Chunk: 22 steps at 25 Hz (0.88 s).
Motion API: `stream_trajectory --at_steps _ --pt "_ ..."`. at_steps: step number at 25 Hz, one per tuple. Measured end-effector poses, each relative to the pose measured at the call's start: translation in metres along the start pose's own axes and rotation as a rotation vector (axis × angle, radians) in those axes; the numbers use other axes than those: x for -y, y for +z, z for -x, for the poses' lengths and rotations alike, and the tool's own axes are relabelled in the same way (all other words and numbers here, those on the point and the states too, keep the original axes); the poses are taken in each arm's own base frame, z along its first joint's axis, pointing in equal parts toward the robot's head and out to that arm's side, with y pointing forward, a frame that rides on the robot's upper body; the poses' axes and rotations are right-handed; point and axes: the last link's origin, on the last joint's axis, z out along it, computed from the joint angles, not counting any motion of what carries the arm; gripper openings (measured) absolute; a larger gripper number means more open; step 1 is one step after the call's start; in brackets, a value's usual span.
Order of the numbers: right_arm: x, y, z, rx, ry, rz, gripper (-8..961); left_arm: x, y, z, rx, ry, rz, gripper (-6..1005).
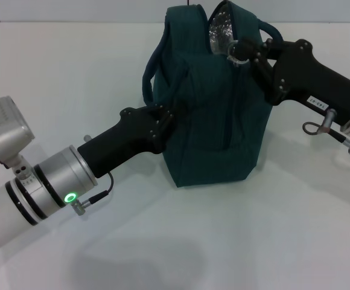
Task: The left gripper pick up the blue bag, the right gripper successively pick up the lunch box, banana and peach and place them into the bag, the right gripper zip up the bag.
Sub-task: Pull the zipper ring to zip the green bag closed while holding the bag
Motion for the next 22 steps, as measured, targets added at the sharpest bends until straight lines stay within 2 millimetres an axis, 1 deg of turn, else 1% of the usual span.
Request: stream_trajectory --at_steps 10,12,19,22 --pt "0.001 0.001 0.002 0.011 -0.003 -0.005 12 0.002 -0.001 0.002 0.014 0.016 -0.01 40" --pt "0.003 0.001 0.005 0.019 -0.007 -0.011 12 0.002 -0.002 0.002 0.02 0.02 -0.007 39" --pt "0.02 0.001 0.017 0.057 -0.032 -0.068 12 0.001 -0.009 0.005 0.058 0.058 0.021 40" --pt "0.024 0.002 0.019 0.059 -0.036 -0.082 12 0.001 -0.011 0.007 0.066 0.059 0.023 40"
